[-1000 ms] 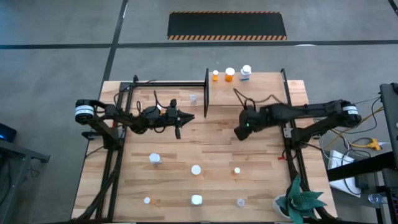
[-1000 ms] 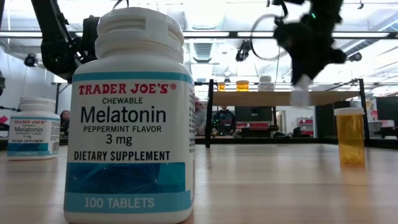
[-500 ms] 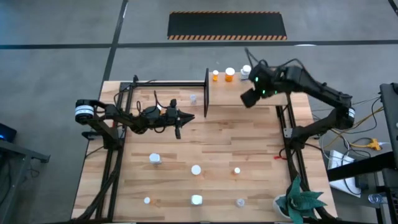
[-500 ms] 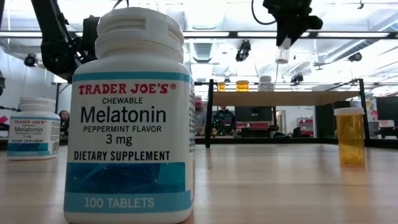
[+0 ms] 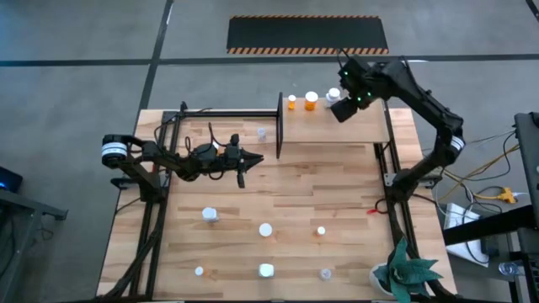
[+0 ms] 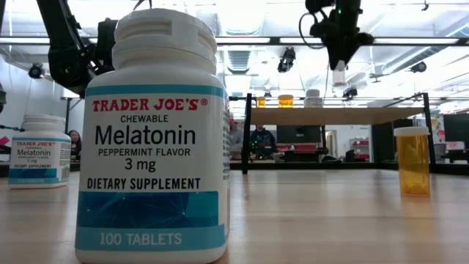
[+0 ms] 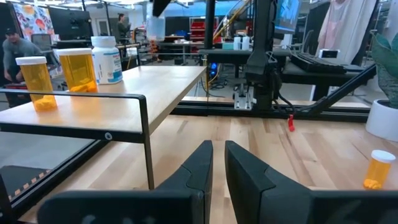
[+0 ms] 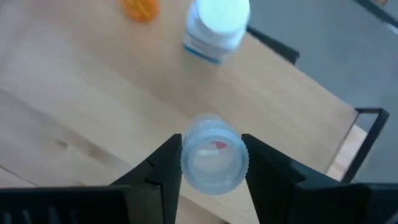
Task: Pick and place medicine bottles onto shelf by color
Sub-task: Put the middle transparent pill bottle on the shelf, then put the top transparent pill bottle on the shelf aligned with the other transparent pill bottle
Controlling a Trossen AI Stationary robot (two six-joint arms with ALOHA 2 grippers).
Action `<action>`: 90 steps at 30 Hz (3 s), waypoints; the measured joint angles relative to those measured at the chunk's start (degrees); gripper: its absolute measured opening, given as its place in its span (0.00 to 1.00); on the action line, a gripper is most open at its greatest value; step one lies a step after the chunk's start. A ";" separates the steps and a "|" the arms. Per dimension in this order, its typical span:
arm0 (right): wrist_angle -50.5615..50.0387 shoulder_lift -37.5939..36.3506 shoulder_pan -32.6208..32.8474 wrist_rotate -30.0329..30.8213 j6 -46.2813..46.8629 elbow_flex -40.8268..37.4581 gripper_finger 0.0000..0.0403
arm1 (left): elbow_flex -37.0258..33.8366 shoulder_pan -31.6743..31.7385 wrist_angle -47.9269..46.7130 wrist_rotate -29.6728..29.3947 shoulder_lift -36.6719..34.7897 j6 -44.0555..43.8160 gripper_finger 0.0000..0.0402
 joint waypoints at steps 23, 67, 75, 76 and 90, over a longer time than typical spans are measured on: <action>9.60 4.67 -15.76 -4.28 -9.88 -7.95 0.35 | 0.00 -0.04 -1.64 0.00 0.00 0.79 0.06; 18.16 2.59 -18.41 -7.37 -2.77 -13.89 0.35 | 0.20 -0.09 -1.54 0.00 0.00 0.74 0.06; 18.91 2.61 -18.41 -8.00 -1.80 -13.91 0.35 | 0.20 -0.09 -1.54 0.00 0.00 0.74 0.06; 18.91 2.61 -18.41 -8.00 -1.80 -13.91 0.35 | 0.20 -0.09 -1.54 0.00 0.00 0.74 0.06; 18.58 2.14 -18.41 -7.77 -2.76 -12.62 0.58 | 0.20 -0.02 -1.54 0.00 0.00 0.77 0.06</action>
